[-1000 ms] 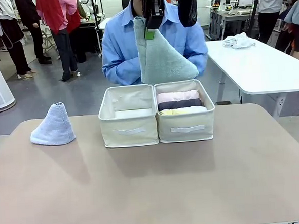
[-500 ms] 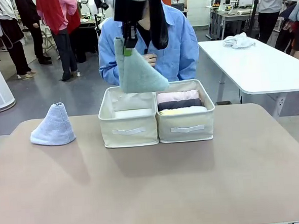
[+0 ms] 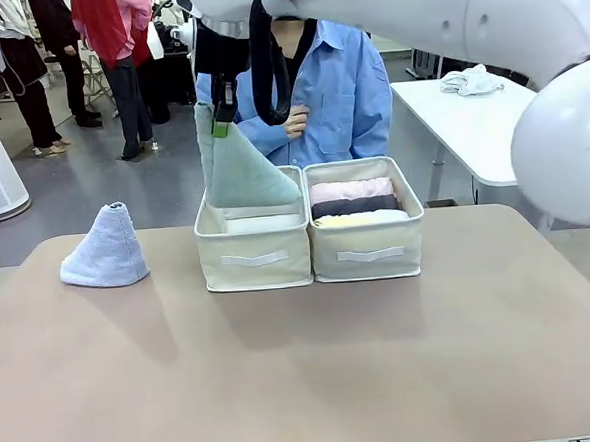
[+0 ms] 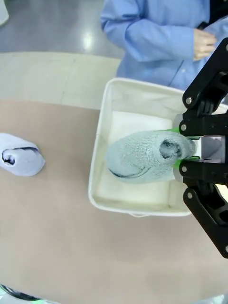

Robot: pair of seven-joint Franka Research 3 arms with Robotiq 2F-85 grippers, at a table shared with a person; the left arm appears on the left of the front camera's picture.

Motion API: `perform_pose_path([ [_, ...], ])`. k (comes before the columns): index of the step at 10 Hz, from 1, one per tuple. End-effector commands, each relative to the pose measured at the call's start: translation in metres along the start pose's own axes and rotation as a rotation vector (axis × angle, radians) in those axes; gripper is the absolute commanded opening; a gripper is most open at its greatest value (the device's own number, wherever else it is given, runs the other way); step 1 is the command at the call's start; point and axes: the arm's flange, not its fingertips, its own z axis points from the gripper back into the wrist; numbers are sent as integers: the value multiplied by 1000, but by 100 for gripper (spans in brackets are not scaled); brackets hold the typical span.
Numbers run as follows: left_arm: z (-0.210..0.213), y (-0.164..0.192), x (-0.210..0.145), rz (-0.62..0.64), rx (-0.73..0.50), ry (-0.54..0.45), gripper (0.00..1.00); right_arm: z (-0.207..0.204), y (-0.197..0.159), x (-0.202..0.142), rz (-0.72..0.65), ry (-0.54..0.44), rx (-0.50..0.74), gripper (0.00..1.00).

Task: Sort the towels based on their folding style.
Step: Pick up one triangle-folded towel and place it in the left Fabric basket.

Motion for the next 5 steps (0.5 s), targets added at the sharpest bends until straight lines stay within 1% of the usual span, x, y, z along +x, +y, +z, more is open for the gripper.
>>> perform_pose_path([
  [1, 0, -1, 1, 0, 10, -5, 100, 2, -33, 21, -31, 16, 38, 17],
  [5, 0, -1, 1, 0, 10, -5, 100, -35, -37, 17, -46, 20, 105, 17],
])
